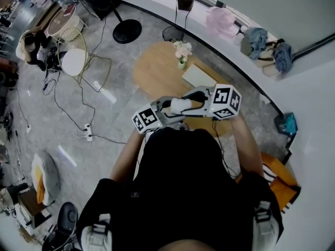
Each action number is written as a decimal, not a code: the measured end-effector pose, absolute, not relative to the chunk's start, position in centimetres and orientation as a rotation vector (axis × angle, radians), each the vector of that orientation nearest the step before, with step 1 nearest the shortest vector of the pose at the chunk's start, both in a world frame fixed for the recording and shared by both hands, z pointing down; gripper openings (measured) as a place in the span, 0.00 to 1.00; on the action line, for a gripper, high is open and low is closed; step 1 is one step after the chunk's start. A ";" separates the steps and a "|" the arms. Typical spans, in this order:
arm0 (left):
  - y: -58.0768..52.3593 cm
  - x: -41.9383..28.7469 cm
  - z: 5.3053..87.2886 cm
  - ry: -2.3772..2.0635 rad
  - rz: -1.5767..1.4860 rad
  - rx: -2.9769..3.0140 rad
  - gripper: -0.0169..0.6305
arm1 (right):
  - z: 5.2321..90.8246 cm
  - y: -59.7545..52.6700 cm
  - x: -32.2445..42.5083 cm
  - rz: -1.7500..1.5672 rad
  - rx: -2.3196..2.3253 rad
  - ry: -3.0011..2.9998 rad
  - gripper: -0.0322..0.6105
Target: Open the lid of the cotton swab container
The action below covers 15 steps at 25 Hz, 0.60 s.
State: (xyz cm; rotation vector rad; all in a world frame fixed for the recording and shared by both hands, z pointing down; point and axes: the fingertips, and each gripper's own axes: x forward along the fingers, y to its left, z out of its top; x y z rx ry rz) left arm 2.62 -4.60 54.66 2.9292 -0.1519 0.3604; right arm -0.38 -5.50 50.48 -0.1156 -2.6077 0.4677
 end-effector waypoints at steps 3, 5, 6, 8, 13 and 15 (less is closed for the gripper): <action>-4.5 2.6 54.8 -0.162 0.367 2.937 0.38 | 50.5 -5.3 -0.4 0.478 -0.126 -2.611 0.36; -4.4 2.7 54.8 -0.170 0.369 2.935 0.38 | 50.5 -5.3 -0.3 0.482 -0.133 -2.611 0.36; -4.4 2.7 54.8 -0.171 0.371 2.935 0.38 | 50.6 -5.2 -0.3 0.485 -0.136 -2.611 0.36; -4.2 2.7 54.9 -0.174 0.375 2.936 0.38 | 50.7 -5.1 -0.3 0.491 -0.144 -2.609 0.36; -3.9 2.8 55.0 -0.181 0.379 2.945 0.38 | 50.9 -4.7 -0.2 0.505 -0.158 -2.604 0.36; -3.8 2.7 54.8 -0.184 0.376 2.949 0.38 | 50.7 -4.6 -0.2 0.511 -0.162 -2.605 0.36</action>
